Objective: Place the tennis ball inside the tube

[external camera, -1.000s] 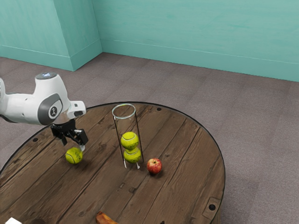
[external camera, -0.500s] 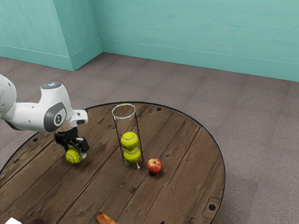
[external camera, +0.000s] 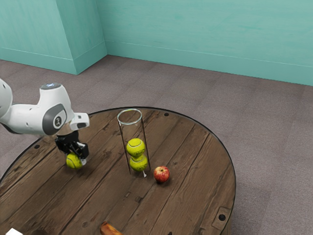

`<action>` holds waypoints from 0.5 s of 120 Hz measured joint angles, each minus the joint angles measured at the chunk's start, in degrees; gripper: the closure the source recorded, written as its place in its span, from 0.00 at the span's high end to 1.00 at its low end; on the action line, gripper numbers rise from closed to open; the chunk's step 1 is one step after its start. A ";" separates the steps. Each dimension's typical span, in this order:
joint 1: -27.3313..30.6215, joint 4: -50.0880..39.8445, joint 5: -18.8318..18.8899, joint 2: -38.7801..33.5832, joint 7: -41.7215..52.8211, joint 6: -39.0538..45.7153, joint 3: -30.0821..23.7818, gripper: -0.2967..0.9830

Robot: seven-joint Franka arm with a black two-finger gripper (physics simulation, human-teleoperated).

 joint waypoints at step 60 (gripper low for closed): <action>-0.65 10.87 -1.85 -19.36 -0.25 -19.25 -11.95 0.54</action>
